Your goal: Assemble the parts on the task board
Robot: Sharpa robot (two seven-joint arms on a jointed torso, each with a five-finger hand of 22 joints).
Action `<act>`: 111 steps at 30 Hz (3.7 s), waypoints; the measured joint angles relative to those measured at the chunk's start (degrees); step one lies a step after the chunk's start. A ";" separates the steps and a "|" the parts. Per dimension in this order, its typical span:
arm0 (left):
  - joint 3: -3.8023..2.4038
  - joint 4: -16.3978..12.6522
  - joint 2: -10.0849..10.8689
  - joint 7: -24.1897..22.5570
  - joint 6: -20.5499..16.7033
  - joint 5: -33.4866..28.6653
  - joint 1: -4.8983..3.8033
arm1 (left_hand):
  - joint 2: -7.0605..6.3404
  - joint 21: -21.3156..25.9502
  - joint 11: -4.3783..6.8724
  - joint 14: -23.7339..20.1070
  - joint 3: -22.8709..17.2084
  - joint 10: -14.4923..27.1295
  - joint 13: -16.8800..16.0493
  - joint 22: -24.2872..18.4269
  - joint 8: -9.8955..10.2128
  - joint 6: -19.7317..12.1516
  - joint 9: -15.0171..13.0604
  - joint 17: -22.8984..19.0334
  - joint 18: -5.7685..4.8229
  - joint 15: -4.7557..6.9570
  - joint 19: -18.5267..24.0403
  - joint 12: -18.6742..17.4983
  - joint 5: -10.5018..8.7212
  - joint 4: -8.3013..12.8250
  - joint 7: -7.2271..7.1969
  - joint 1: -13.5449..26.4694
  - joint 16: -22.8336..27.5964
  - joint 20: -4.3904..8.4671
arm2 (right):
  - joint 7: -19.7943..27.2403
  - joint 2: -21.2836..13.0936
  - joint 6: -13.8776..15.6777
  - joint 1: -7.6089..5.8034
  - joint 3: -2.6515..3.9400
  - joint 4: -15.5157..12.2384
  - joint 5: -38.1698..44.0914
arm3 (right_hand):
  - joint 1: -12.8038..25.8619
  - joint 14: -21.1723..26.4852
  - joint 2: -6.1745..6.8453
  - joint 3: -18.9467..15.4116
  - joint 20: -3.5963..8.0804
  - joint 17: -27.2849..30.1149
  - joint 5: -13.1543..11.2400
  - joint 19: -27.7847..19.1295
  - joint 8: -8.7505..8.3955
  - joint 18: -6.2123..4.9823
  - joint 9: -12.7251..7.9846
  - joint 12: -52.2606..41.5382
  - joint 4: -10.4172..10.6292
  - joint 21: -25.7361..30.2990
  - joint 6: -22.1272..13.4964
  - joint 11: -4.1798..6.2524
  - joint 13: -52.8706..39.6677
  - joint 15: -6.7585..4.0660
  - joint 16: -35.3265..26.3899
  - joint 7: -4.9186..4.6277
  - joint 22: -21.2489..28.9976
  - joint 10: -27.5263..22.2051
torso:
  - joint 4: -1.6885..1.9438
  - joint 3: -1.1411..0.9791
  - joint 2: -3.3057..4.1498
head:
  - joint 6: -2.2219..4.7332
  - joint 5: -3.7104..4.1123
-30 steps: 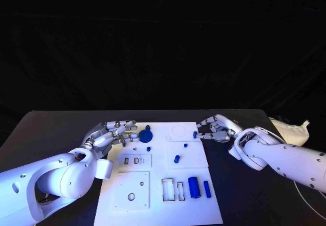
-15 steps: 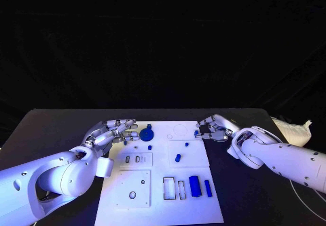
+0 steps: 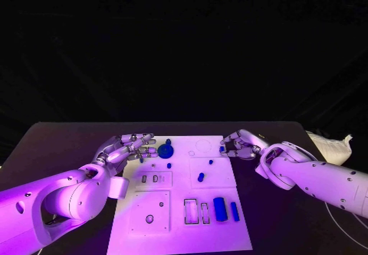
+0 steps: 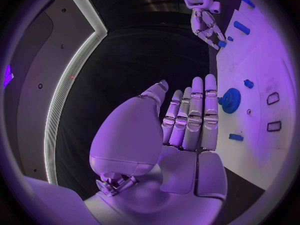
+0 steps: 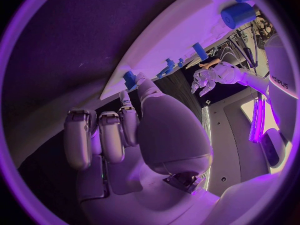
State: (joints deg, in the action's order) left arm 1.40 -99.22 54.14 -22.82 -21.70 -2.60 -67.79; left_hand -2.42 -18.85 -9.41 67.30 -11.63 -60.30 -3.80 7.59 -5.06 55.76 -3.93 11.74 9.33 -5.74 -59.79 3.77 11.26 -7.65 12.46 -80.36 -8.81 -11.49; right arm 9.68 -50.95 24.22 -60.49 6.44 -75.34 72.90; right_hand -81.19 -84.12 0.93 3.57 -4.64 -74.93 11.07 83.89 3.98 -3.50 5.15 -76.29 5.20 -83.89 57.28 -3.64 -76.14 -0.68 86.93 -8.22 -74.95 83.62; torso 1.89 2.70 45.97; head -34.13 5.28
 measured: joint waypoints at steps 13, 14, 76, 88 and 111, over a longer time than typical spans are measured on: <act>0.00 0.00 0.01 0.04 0.00 -0.01 0.00 | 0.00 0.00 0.00 0.00 0.00 0.00 0.00 0.00 0.00 0.00 0.00 -0.01 0.00 0.00 0.00 0.00 0.00 0.00 0.00 0.00 0.00 0.00 | -0.39 0.89 -0.89 0.05 0.00 0.74 0.47 | -0.59 0.27 -0.60 1.28 0.00 0.01 -0.98 0.00 -0.01 0.00 0.11 -0.21 -0.62 0.00 1.14 0.19 -2.15 -0.18 0.19 0.32 0.01 0.19 | 0.03 -0.03 0.00 | -0.23 -0.07; 0.00 0.00 0.02 0.04 0.00 -0.01 0.00 | 0.00 0.00 0.00 0.00 0.00 0.00 0.00 0.00 0.00 0.00 0.00 -0.01 0.00 0.00 0.00 0.00 0.00 0.00 0.00 0.00 0.00 0.00 | -0.43 0.92 -0.96 0.05 0.00 0.76 0.50 | -0.60 0.20 -0.60 1.28 0.00 0.01 -0.98 0.00 -0.01 0.00 0.11 -0.21 -0.62 0.00 1.26 0.19 -2.15 -0.25 0.19 0.20 0.01 0.19 | 0.03 -0.03 0.00 | -0.24 -0.07; -0.01 3.17 0.31 -0.12 -0.01 -0.52 0.00 | 0.00 -0.24 0.00 0.00 0.00 0.00 0.00 0.02 0.23 0.00 0.00 0.16 0.00 0.00 0.00 0.00 0.00 0.00 0.00 0.00 0.22 0.00 | -23.56 14.39 -0.83 1.09 -1.27 -15.68 16.49 | 0.83 0.09 -2.02 4.68 2.07 -0.01 -4.13 0.21 2.89 0.00 1.70 -0.10 -2.12 -0.45 7.32 2.88 -5.71 -3.00 0.39 1.82 0.00 -0.23 | 0.30 0.42 -0.74 | -0.58 -3.39; -0.01 3.47 0.00 -0.14 -0.01 -0.65 0.00 | 0.00 -0.24 0.00 0.00 0.00 0.00 0.00 0.04 0.23 0.00 0.00 0.19 0.00 0.00 0.00 0.00 0.00 0.00 0.00 0.00 0.22 0.00 | -27.59 18.32 -2.59 1.73 -2.22 -14.44 21.80 | 0.97 0.08 -2.14 4.67 2.07 -0.01 -4.46 0.21 2.86 -0.01 1.70 0.06 -2.12 -0.45 7.30 2.88 -5.77 -2.97 0.39 1.83 0.01 -0.22 | 0.21 0.34 -0.64 | -1.10 -3.81; -0.01 3.46 -0.35 -0.12 0.00 -0.73 0.00 | 0.00 -0.23 0.00 0.00 0.00 0.00 0.00 0.06 0.23 0.00 0.00 0.20 0.00 0.00 0.00 0.00 0.00 0.00 0.00 0.00 0.22 0.00 | -29.02 20.12 -3.39 1.72 -2.57 -13.00 24.71 | 2.47 -0.01 -0.93 4.41 2.06 0.00 -4.68 0.21 2.32 -0.01 3.80 0.33 -1.88 -0.44 7.06 3.08 -5.69 -2.89 0.39 2.17 0.03 -0.01 | 0.26 0.41 -0.70 | -1.75 -4.05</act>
State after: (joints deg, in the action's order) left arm 1.39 -95.76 53.79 -22.94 -21.70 -3.33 -67.80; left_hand -2.42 -19.08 -9.41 67.30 -11.64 -60.30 -3.80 7.65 -4.83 55.76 -3.93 11.95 9.34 -5.74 -59.79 3.77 11.26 -7.65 12.46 -80.36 -8.59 -11.49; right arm -19.35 -30.83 20.82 -58.77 3.87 -88.34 97.61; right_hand -78.72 -84.13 -0.01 7.98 -2.57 -74.93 6.39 84.10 6.31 -3.51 8.96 -75.96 3.33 -84.33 64.34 -0.56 -81.83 -3.57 87.32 -6.05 -74.92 83.61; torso 2.15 3.10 45.27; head -35.88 1.23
